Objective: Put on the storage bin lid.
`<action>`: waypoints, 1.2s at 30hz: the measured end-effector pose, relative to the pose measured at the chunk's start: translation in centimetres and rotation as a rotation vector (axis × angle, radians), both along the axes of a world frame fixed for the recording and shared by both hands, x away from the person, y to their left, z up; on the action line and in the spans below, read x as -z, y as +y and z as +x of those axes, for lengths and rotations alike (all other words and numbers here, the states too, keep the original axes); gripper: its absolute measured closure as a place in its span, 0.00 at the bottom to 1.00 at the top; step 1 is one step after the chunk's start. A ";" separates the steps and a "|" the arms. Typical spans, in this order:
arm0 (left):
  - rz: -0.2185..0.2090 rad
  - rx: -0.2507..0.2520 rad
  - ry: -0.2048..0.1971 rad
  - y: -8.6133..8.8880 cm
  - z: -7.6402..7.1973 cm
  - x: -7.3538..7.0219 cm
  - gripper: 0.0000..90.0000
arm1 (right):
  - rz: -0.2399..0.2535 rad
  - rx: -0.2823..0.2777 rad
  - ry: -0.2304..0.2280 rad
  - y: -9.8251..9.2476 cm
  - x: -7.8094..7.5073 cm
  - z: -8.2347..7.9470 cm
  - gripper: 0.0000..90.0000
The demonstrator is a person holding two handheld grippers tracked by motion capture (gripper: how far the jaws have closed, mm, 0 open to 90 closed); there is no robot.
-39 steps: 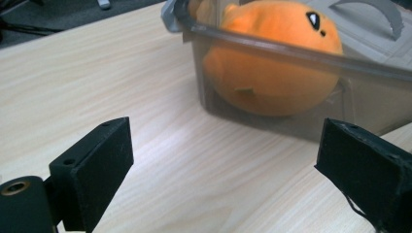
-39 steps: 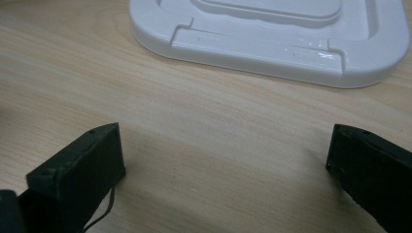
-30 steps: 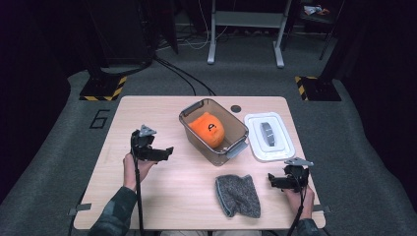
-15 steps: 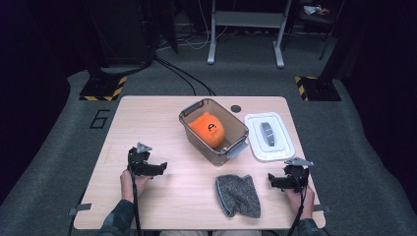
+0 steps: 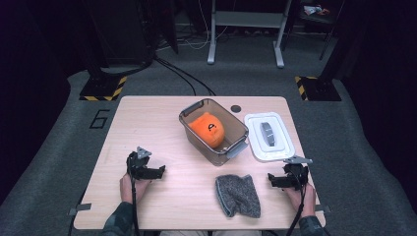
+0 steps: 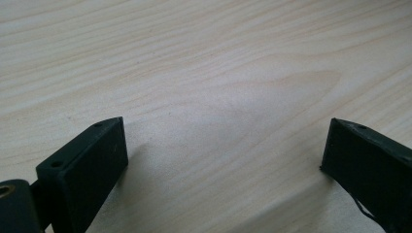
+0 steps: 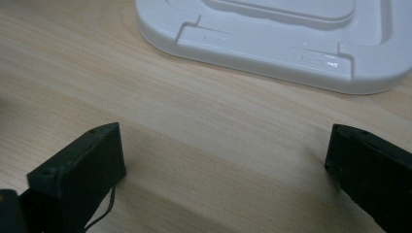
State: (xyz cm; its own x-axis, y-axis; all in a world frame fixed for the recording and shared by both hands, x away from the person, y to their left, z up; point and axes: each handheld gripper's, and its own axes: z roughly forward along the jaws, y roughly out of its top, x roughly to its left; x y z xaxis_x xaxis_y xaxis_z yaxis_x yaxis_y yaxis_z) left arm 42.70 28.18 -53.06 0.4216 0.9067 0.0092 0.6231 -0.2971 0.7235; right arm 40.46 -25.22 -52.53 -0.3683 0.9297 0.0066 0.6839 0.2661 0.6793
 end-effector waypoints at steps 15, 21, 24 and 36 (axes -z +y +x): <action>0.024 0.032 0.004 0.0 0.1 0.0 0.00 | 0.018 0.009 -0.002 -0.2 -3.8 2.5 0.00; 0.026 0.032 0.008 0.0 0.0 -0.1 0.00 | 0.007 0.007 -0.008 0.4 -5.1 4.8 0.00; 0.025 0.034 0.008 0.0 0.1 -0.1 0.00 | 0.000 0.010 -0.005 0.8 -5.5 6.0 0.00; 0.025 0.029 0.006 -0.1 0.0 0.0 0.00 | -0.030 -0.003 -0.002 2.5 -5.5 10.5 0.09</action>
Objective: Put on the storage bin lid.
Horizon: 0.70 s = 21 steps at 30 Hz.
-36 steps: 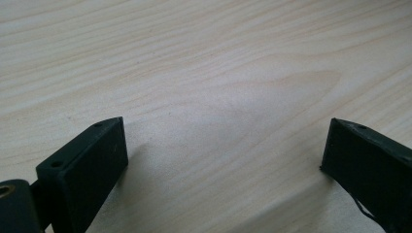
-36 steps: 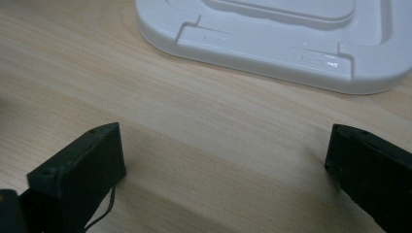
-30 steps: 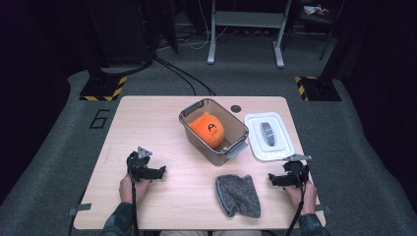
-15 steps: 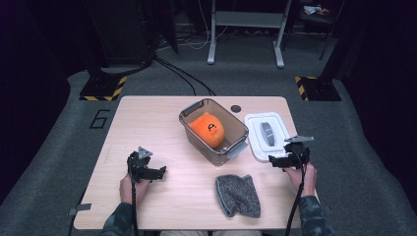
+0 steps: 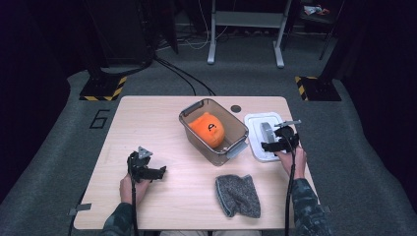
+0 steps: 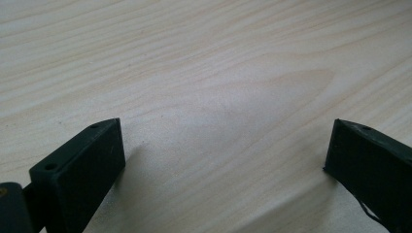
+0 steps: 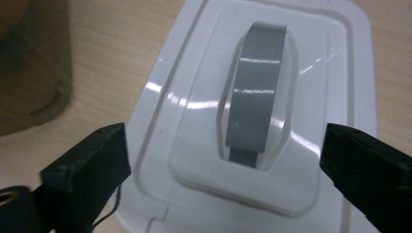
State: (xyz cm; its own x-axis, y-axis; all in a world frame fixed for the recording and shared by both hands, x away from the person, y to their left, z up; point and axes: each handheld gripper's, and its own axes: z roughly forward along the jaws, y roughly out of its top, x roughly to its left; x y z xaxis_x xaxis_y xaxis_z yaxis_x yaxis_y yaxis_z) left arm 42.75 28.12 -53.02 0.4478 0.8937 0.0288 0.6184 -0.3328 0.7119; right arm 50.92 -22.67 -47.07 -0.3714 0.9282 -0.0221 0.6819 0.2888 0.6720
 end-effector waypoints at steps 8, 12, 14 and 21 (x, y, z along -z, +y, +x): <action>0.001 0.001 0.000 0.0 0.0 0.0 0.01 | 0.002 0.040 0.027 0.5 0.5 2.6 0.27; 0.000 0.004 0.000 0.0 0.0 0.0 0.01 | -0.016 0.070 0.005 0.6 0.8 3.4 0.39; 0.000 0.003 0.002 0.0 0.0 0.0 0.01 | -0.024 0.078 0.010 0.6 1.2 3.6 0.43; 0.002 0.002 0.000 0.0 0.0 0.0 0.01 | -0.008 0.092 0.027 0.5 2.1 4.1 0.59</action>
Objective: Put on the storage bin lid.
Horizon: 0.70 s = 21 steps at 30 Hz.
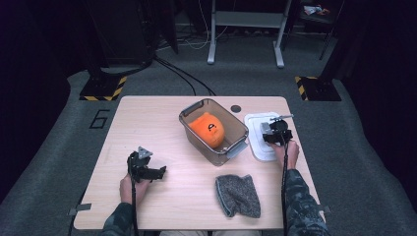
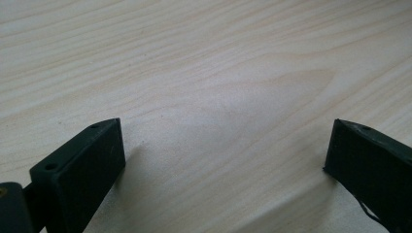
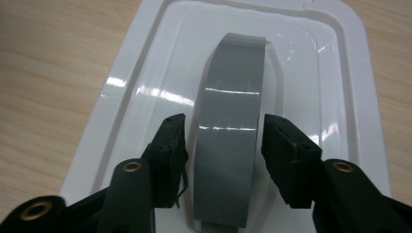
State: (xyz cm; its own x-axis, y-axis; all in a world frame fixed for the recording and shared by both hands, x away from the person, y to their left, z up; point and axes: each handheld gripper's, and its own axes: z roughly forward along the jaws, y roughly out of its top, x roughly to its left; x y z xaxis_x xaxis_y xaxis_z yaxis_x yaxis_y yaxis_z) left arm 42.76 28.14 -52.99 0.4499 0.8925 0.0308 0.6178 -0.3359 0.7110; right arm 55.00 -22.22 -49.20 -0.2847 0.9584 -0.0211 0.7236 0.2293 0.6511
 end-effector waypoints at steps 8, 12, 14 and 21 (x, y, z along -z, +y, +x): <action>-0.002 0.001 0.000 0.0 0.0 0.0 0.01 | -0.001 0.004 -0.001 0.2 0.4 0.2 0.72; -0.002 -0.002 0.000 0.0 0.0 0.0 0.01 | 0.008 0.008 -0.003 0.2 0.4 0.2 0.74; -0.002 -0.002 -0.001 0.0 0.0 0.0 0.01 | 0.015 0.013 -0.001 0.2 0.4 0.2 0.74; -0.002 -0.003 -0.002 0.0 0.0 0.0 0.01 | 0.017 0.006 -0.005 0.0 -0.2 -0.2 0.74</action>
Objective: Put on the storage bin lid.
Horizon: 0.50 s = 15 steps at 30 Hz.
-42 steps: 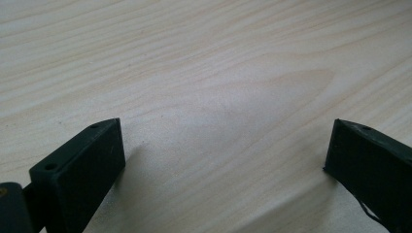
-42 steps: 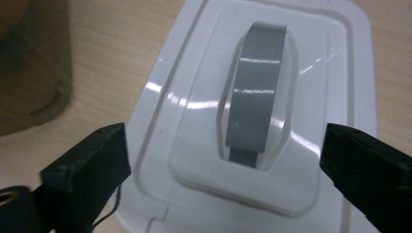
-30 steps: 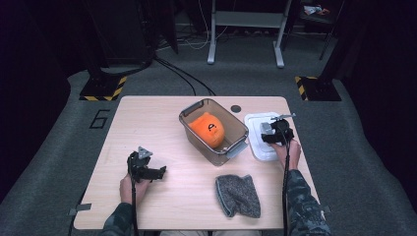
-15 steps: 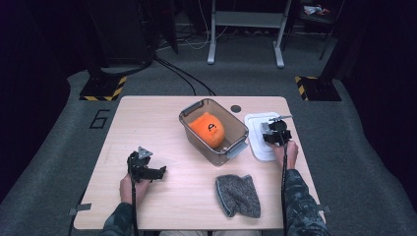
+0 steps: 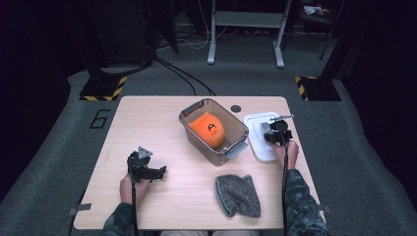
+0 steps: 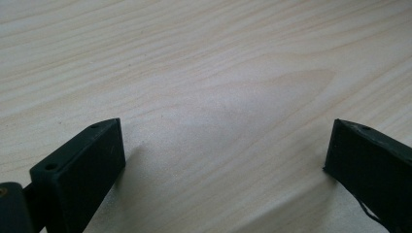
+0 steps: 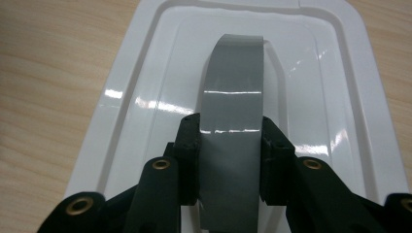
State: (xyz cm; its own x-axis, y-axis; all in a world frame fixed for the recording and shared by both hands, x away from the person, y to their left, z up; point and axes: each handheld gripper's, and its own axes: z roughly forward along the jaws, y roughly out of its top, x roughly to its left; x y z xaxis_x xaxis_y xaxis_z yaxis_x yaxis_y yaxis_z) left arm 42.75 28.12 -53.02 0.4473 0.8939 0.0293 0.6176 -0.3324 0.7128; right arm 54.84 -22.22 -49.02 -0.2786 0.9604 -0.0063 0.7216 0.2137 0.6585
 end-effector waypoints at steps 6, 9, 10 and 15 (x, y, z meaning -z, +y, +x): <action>-0.001 -0.002 0.000 0.0 0.0 0.0 0.01 | 0.001 -0.001 -0.016 -0.4 -0.9 -0.5 0.74; -0.001 -0.002 -0.003 0.0 0.0 0.0 0.01 | -0.006 -0.005 -0.020 -0.6 -1.3 -0.7 0.74; -0.002 -0.004 -0.004 0.0 0.0 0.0 0.01 | -0.001 -0.005 -0.024 -0.7 -1.5 -0.8 0.74; -0.004 -0.005 -0.005 0.0 0.0 0.0 0.01 | 0.005 -0.009 -0.033 -1.0 -2.5 -1.5 0.74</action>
